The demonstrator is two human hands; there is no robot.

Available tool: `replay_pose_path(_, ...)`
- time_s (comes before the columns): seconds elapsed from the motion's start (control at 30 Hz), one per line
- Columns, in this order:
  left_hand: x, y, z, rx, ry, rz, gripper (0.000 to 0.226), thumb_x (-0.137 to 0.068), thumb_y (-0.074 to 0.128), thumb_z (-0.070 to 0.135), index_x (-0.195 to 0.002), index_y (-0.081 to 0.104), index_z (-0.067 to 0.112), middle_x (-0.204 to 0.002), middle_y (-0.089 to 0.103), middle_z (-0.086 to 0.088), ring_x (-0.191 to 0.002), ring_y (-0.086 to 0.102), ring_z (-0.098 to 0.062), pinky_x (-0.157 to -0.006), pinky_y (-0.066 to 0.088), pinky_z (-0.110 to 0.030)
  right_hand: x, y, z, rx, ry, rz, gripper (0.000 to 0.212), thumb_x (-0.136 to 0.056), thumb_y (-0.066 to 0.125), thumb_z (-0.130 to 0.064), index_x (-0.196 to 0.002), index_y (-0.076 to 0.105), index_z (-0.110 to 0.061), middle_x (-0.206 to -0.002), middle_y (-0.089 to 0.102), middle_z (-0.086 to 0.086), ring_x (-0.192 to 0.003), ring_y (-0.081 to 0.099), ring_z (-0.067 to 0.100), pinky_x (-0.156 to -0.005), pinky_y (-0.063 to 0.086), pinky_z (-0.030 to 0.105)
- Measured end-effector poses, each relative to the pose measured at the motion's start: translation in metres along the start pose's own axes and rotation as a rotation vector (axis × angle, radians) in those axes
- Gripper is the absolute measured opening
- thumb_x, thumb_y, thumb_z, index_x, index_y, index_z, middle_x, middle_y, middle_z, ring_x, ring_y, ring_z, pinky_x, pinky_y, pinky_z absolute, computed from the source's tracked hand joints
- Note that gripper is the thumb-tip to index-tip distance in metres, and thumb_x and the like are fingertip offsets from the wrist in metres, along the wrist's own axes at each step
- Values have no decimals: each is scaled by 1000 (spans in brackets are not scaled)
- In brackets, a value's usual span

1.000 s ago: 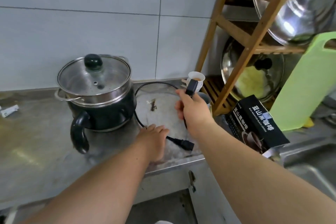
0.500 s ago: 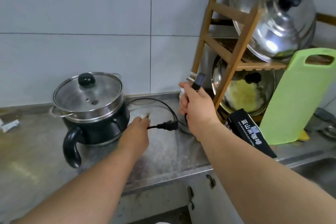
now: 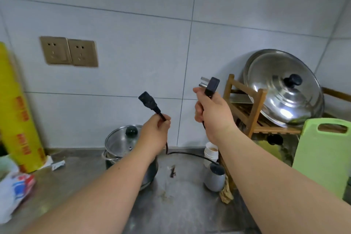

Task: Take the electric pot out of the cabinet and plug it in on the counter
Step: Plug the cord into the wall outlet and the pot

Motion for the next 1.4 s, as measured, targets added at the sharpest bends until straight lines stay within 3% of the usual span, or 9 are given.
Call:
replay_pose_path(0.07, 2, -9, 17, 2, 45, 7, 20, -92, 45, 22, -84, 56, 37, -85, 66, 9, -78, 58, 4, -64, 41, -7, 3, 13, -12, 18, -10, -60, 13, -91, 53, -29, -97, 60, -20, -54, 39, -3, -45, 34, 8, -43, 30, 21)
replay_pose_path(0.2, 8, -21, 48, 75, 146, -1, 22, -95, 39, 20, -98, 56, 34, -79, 66, 5, -77, 66, -10, -80, 51, -29, 10, 29, -31, 137, -33, -173, 17, -90, 53, -31, -99, 61, -20, -53, 45, -3, -43, 37, 10, -43, 32, 24)
replay_pose_path(0.4, 15, -35, 76, 131, 174, 22, 26, -96, 37, 18, -112, 53, 32, -67, 62, 9, -51, 54, -3, -63, 48, -25, 20, 41, -49, 205, -87, -314, 29, -89, 52, -36, -103, 61, -12, -52, 53, -6, -45, 40, 15, -47, 34, 27)
replay_pose_path(0.5, 20, -36, 83, 131, 171, 40, 32, -93, 37, 14, -119, 43, 32, -69, 63, 7, -63, 51, -12, -64, 41, -30, 24, 44, -50, 191, -97, -341, 26, -87, 54, -39, -99, 63, -17, -63, 57, -3, -48, 43, 16, -50, 36, 28)
replay_pose_path(0.6, 26, -37, 86, 128, 167, 48, 30, -92, 38, 13, -117, 40, 30, -74, 68, 5, -69, 50, -16, -67, 39, -33, 27, 44, -46, 189, -120, -325, 15, -89, 53, -37, -94, 63, -28, -80, 60, -4, -57, 50, 13, -56, 43, 29)
replay_pose_path(0.7, 31, -39, 88, 96, 177, 47, 25, -92, 39, 15, -110, 44, 33, -81, 69, 7, -55, 50, -9, -57, 41, -29, 24, 41, -42, 193, -132, -286, 12, -91, 50, -35, -92, 60, -41, -95, 59, -8, -74, 55, 13, -69, 47, 30)
replay_pose_path(0.9, 35, -36, 86, 199, 99, -26, 32, -87, 44, 3, -99, 53, 31, -77, 66, 1, -52, 51, -8, -53, 42, -24, 21, 35, -33, -24, 45, -338, 21, -94, 47, -31, -104, 63, -20, -101, 72, 1, -89, 65, 19, -85, 51, 38)
replay_pose_path(1.27, 37, -26, 85, 20, 67, -53, 21, -85, 54, 9, -88, 59, 30, -90, 71, -1, -73, 64, -12, -68, 50, -27, 20, 40, -16, -23, 35, -265, 16, -93, 46, -26, -86, 57, -15, -86, 59, 7, -85, 58, 28, -77, 47, 42)
replay_pose_path(1.4, 38, -24, 94, -59, 196, 114, 15, -89, 53, 28, -83, 52, 42, -89, 64, 11, -83, 62, -7, -72, 48, -22, 21, 47, -12, 4, -30, -251, 25, -95, 42, -26, -118, 52, -24, -107, 64, 3, -97, 66, 20, -78, 55, 31)
Point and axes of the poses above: each hand's wrist, its own x-axis away from the middle knuckle, its own y-axis out of the palm, z = x × y, the point moved 1 cm from there along -x, towards the middle knuckle
